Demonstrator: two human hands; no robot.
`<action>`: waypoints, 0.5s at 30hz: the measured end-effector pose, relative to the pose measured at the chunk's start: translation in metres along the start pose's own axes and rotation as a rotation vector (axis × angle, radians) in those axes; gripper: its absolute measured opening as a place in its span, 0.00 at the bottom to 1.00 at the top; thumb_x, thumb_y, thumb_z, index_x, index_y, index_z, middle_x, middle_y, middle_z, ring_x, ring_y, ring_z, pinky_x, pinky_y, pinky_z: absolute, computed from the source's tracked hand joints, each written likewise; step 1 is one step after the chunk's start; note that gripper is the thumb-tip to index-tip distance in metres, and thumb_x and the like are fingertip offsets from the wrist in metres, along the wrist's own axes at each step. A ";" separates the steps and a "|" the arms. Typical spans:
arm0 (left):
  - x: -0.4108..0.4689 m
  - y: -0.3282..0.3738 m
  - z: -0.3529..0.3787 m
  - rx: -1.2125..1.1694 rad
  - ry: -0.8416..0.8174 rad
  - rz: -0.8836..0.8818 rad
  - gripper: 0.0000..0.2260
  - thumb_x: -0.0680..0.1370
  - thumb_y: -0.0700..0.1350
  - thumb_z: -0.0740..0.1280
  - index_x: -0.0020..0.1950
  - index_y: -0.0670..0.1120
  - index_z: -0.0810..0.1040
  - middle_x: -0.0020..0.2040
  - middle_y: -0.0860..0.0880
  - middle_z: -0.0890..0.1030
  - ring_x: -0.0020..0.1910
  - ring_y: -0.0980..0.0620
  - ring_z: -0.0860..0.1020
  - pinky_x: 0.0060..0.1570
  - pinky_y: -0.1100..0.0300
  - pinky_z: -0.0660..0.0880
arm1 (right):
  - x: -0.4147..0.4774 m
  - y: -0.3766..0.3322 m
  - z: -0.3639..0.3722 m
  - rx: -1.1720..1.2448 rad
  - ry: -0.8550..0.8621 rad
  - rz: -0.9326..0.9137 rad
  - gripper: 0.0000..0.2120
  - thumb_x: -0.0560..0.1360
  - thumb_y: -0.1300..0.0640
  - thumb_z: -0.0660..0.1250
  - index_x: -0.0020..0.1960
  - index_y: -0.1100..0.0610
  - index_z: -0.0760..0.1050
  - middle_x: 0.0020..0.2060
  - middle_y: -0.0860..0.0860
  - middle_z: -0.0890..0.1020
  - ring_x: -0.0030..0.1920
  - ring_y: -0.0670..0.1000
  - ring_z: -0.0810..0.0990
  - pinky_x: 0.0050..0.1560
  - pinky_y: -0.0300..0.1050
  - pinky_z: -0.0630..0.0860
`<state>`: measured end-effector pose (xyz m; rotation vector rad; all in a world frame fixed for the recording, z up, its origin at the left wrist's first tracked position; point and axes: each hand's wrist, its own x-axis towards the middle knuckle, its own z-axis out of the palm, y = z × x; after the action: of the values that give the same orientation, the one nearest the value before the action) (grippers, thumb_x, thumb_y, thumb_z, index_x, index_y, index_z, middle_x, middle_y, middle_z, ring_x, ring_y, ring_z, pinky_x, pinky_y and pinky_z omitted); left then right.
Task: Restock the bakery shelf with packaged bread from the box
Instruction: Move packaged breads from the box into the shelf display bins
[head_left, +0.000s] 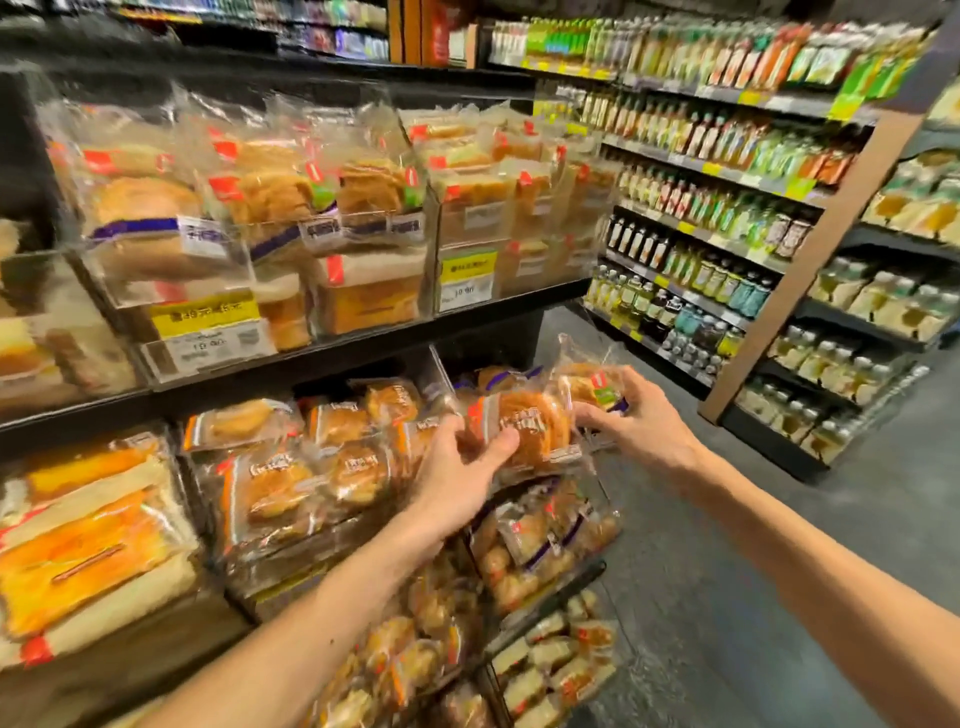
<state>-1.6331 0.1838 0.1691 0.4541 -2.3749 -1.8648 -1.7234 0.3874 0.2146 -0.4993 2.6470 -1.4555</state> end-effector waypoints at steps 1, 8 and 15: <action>0.012 0.002 0.015 -0.027 0.051 0.005 0.19 0.75 0.62 0.70 0.57 0.55 0.68 0.53 0.52 0.78 0.52 0.53 0.79 0.59 0.50 0.76 | 0.018 0.011 -0.009 0.033 -0.020 0.000 0.25 0.68 0.44 0.77 0.61 0.49 0.75 0.51 0.45 0.83 0.51 0.44 0.82 0.56 0.48 0.80; 0.083 0.027 0.078 0.178 0.125 0.108 0.17 0.79 0.53 0.68 0.67 0.63 0.70 0.63 0.59 0.74 0.63 0.58 0.72 0.63 0.61 0.67 | 0.120 0.074 -0.056 0.172 -0.204 0.017 0.28 0.62 0.41 0.79 0.58 0.49 0.77 0.50 0.47 0.85 0.51 0.50 0.84 0.55 0.60 0.81; 0.084 0.032 0.061 0.161 0.220 -0.028 0.27 0.65 0.72 0.70 0.62 0.68 0.73 0.66 0.52 0.77 0.53 0.52 0.82 0.55 0.46 0.80 | 0.162 0.086 -0.043 0.228 -0.404 -0.055 0.22 0.68 0.47 0.77 0.58 0.49 0.76 0.51 0.48 0.83 0.51 0.48 0.83 0.52 0.48 0.81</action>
<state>-1.7339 0.2237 0.1754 0.6719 -2.3882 -1.5487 -1.9075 0.4134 0.1804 -0.7551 2.1451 -1.4629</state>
